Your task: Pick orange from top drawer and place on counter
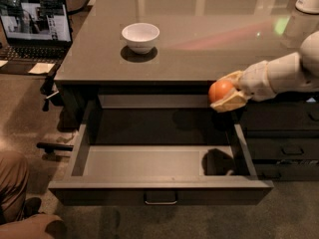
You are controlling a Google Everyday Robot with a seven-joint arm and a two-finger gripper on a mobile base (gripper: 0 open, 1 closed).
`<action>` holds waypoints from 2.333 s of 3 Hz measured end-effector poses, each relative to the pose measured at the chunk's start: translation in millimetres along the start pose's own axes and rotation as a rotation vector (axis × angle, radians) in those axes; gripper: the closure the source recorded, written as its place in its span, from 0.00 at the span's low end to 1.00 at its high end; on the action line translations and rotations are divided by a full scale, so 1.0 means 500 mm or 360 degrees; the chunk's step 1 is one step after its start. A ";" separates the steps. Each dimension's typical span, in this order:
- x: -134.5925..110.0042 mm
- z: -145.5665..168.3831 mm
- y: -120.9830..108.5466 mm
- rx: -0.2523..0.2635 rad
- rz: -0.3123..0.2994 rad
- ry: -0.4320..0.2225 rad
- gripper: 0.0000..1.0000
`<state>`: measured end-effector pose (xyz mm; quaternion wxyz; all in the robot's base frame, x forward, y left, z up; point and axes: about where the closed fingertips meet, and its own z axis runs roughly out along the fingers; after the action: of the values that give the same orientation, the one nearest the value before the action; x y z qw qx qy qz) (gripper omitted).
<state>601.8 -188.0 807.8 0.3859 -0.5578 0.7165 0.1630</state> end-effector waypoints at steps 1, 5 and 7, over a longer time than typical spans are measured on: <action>-0.026 -0.041 -0.012 0.0020 -0.0004 0.0026 1.00; -0.049 -0.025 -0.104 0.0169 0.0072 0.0040 1.00; -0.053 -0.025 -0.120 0.0216 0.0096 0.0031 1.00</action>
Offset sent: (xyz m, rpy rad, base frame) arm 0.0439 -0.0181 0.0504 -0.0323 -0.0542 -0.1131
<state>654.7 -198.1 847.4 0.4107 -0.5101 0.7461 0.1203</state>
